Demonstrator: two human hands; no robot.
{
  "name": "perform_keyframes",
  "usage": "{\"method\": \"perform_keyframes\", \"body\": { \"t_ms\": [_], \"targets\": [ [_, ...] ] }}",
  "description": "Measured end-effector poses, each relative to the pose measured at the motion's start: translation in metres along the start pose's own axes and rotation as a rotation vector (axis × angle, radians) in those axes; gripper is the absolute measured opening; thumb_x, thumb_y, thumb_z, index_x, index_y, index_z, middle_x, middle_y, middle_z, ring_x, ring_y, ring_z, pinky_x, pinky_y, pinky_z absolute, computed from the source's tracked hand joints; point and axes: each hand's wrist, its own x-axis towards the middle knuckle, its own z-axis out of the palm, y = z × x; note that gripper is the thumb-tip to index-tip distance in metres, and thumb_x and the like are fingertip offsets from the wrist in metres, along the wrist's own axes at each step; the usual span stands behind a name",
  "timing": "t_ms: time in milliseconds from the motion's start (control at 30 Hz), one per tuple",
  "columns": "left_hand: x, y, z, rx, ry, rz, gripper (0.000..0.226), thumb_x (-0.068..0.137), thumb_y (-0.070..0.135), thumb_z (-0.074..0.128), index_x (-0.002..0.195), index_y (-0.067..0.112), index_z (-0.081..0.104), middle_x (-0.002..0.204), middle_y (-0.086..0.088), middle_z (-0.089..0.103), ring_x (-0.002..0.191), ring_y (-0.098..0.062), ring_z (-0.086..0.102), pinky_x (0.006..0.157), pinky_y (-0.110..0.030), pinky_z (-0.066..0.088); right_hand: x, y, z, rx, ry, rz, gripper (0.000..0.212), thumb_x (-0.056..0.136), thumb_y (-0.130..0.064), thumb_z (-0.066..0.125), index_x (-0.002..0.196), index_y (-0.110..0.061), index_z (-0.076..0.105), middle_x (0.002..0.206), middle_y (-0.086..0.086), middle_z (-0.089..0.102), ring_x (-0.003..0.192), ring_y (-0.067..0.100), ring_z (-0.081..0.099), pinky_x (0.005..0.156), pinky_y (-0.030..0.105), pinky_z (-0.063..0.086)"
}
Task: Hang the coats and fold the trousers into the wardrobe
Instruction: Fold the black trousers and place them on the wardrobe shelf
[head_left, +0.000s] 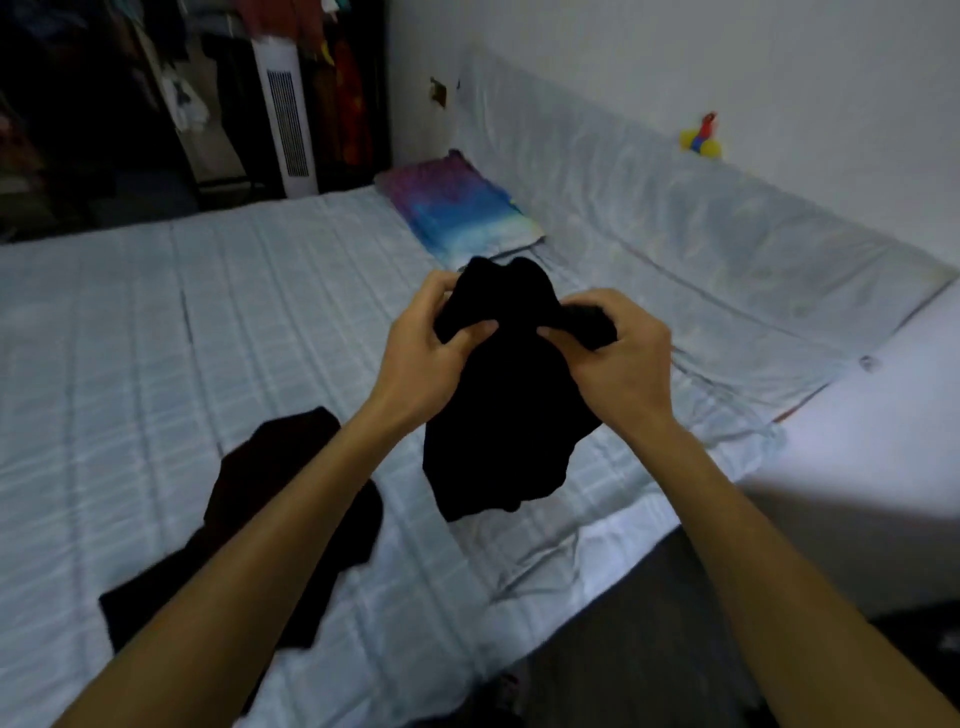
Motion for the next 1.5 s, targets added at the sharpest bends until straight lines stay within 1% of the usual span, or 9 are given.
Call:
{"method": "perform_keyframes", "body": {
  "t_ms": [200, 367, 700, 900, 1100, 1233, 1300, 1367, 1500],
  "targets": [
    [-0.125, -0.033, -0.008, -0.044, -0.013, -0.190, 0.020, 0.088, 0.013, 0.062, 0.104, 0.022, 0.054, 0.093, 0.013, 0.064, 0.092, -0.008, 0.064, 0.080, -0.030, 0.052, -0.126, -0.009, 0.022, 0.088, -0.084, 0.199, 0.024, 0.074, -0.008, 0.078, 0.089, -0.025, 0.069, 0.085, -0.012, 0.068, 0.082, 0.004, 0.064, 0.076, 0.022, 0.050],
    [-0.201, -0.055, 0.001, -0.013, -0.034, -0.278, 0.022, 0.086, 0.016, 0.062, 0.106, 0.018, 0.056, 0.096, 0.007, 0.065, 0.095, -0.014, 0.064, 0.083, -0.036, 0.053, -0.201, 0.003, 0.020, 0.096, -0.158, 0.257, 0.028, 0.072, -0.004, 0.077, 0.089, -0.025, 0.068, 0.085, -0.011, 0.068, 0.082, 0.009, 0.066, 0.074, 0.035, 0.055],
    [-0.284, -0.064, 0.043, 0.078, -0.047, -0.450, 0.022, 0.086, 0.009, 0.066, 0.097, 0.025, 0.055, 0.086, 0.016, 0.062, 0.082, -0.002, 0.060, 0.071, -0.015, 0.045, -0.284, 0.033, -0.007, 0.166, -0.282, 0.413, 0.025, 0.072, -0.008, 0.079, 0.091, -0.022, 0.068, 0.090, -0.011, 0.067, 0.089, 0.008, 0.064, 0.080, 0.033, 0.054],
    [-0.298, -0.094, 0.061, 0.030, -0.030, -0.574, 0.017, 0.088, 0.009, 0.064, 0.101, 0.014, 0.055, 0.093, 0.003, 0.065, 0.091, -0.013, 0.064, 0.080, -0.031, 0.053, -0.304, 0.059, 0.002, 0.151, -0.340, 0.519, 0.024, 0.072, -0.012, 0.079, 0.091, -0.023, 0.068, 0.091, -0.012, 0.067, 0.089, 0.003, 0.063, 0.082, 0.027, 0.053],
    [-0.249, -0.173, 0.066, 0.058, -0.037, -0.685, 0.017, 0.088, 0.016, 0.064, 0.100, 0.023, 0.054, 0.097, 0.001, 0.066, 0.093, -0.014, 0.065, 0.084, -0.041, 0.054, -0.281, 0.114, 0.063, 0.009, -0.345, 0.674, 0.023, 0.075, -0.022, 0.077, 0.096, -0.027, 0.067, 0.097, -0.013, 0.066, 0.091, 0.002, 0.061, 0.086, 0.029, 0.052],
    [-0.209, -0.249, 0.074, 0.102, -0.050, -0.731, 0.026, 0.088, 0.022, 0.064, 0.112, 0.021, 0.053, 0.105, 0.004, 0.064, 0.097, -0.010, 0.063, 0.089, -0.038, 0.053, -0.272, 0.165, 0.122, -0.107, -0.280, 0.780, 0.047, 0.078, -0.028, 0.074, 0.120, -0.025, 0.055, 0.119, -0.008, 0.059, 0.108, 0.008, 0.056, 0.095, 0.029, 0.046],
    [-0.201, -0.283, 0.082, 0.152, -0.100, -0.769, 0.038, 0.090, 0.022, 0.063, 0.124, 0.019, 0.047, 0.114, 0.006, 0.060, 0.101, -0.006, 0.059, 0.092, -0.030, 0.050, -0.277, 0.185, 0.145, -0.188, -0.258, 0.841, 0.063, 0.080, -0.026, 0.073, 0.134, -0.022, 0.041, 0.133, -0.001, 0.049, 0.119, 0.014, 0.048, 0.102, 0.030, 0.040],
    [-0.205, -0.314, 0.088, 0.250, -0.179, -0.770, 0.055, 0.089, 0.020, 0.063, 0.137, 0.017, 0.037, 0.131, 0.000, 0.053, 0.115, -0.011, 0.052, 0.101, -0.028, 0.043, -0.292, 0.199, 0.161, -0.270, -0.300, 0.863, 0.074, 0.081, -0.022, 0.072, 0.142, -0.018, 0.031, 0.141, 0.005, 0.041, 0.127, 0.019, 0.041, 0.107, 0.034, 0.035],
    [-0.249, -0.344, 0.094, 0.534, -0.507, -0.663, 0.063, 0.092, 0.023, 0.059, 0.146, 0.012, 0.027, 0.145, -0.011, 0.038, 0.130, -0.023, 0.039, 0.106, -0.029, 0.030, -0.345, 0.214, 0.168, -0.351, -0.568, 0.858, 0.078, 0.082, -0.019, 0.071, 0.146, -0.017, 0.026, 0.147, 0.008, 0.035, 0.135, 0.022, 0.034, 0.110, 0.043, 0.031]
  ]
}}
